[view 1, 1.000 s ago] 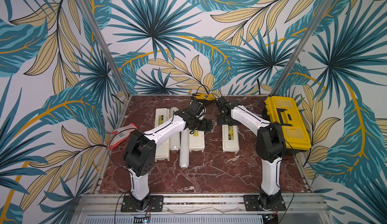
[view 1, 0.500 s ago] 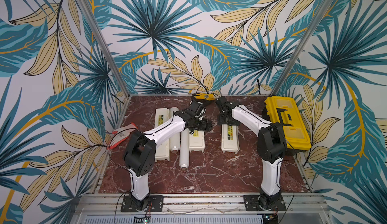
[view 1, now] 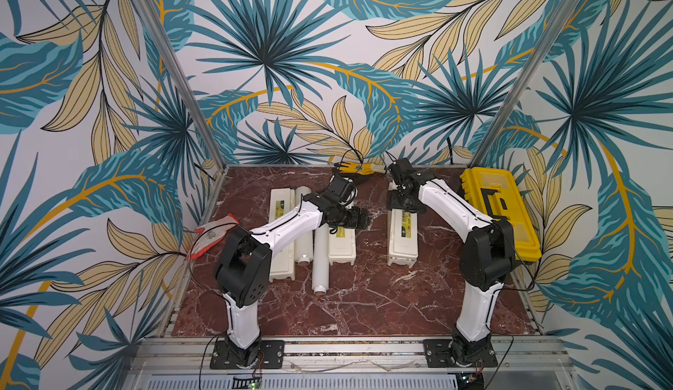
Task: Put plastic wrap rolls into dispensers
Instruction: Close the lid on the plastic wrap cutting box.
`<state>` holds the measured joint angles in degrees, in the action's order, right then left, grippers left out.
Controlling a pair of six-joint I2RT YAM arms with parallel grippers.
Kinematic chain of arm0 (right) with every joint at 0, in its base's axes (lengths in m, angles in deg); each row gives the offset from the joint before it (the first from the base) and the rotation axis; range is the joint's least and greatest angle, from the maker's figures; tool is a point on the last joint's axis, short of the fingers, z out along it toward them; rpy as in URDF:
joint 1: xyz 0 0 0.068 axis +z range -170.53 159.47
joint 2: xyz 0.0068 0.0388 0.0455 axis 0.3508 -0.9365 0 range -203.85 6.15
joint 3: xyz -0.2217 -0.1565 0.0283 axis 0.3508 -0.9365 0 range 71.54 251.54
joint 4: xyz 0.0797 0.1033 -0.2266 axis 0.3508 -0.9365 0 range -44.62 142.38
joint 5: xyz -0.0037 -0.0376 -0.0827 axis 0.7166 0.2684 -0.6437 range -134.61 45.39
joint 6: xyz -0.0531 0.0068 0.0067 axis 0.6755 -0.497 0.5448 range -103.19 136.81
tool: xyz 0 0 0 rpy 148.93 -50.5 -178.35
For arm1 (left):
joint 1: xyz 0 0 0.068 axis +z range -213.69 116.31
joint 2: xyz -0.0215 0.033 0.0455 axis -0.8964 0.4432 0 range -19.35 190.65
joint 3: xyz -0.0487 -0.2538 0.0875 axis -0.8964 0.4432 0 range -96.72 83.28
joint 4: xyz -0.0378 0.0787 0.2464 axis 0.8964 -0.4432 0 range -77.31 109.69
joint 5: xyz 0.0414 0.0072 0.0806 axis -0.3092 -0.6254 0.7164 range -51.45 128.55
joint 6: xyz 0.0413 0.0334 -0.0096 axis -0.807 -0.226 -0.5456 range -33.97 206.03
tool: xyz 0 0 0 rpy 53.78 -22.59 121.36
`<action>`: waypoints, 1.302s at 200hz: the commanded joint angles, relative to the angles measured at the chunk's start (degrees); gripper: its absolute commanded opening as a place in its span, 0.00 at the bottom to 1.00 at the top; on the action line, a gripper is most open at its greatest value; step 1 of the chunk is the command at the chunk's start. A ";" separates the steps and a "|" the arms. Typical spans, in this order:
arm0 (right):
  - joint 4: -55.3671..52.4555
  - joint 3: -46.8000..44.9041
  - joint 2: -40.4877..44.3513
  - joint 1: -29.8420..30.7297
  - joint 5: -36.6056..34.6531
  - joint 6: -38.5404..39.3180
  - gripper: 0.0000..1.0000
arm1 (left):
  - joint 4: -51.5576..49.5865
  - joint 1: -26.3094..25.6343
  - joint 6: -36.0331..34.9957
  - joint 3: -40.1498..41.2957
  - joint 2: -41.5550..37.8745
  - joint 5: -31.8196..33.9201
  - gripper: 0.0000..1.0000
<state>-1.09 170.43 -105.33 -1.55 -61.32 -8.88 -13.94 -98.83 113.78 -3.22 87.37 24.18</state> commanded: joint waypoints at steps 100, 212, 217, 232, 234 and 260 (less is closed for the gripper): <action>1.05 -1.68 -3.45 -3.01 5.55 2.96 0.87 | 0.97 0.24 0.47 0.65 -0.30 -1.23 0.92; 4.07 -3.71 -4.70 -3.24 5.09 2.74 0.87 | 0.95 0.24 0.56 -0.42 0.77 -2.40 0.92; 4.16 -3.64 -4.71 -3.25 5.16 2.73 0.87 | 0.94 0.23 0.55 -0.48 0.76 -2.38 0.92; 4.24 -3.36 -4.61 -3.25 5.28 2.90 0.87 | 0.93 0.24 0.55 -0.60 0.85 -2.39 0.92; 4.21 -3.36 -4.62 -3.29 5.22 2.94 0.87 | 0.93 0.24 0.55 -0.60 0.84 -2.43 0.92; 4.15 -3.09 -4.79 -3.52 5.15 3.19 0.88 | 0.98 0.24 0.65 -0.80 0.95 -2.48 0.92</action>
<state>1.58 168.27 -109.38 -4.74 -55.51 -6.28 -13.94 -98.83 114.17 -3.22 87.52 22.24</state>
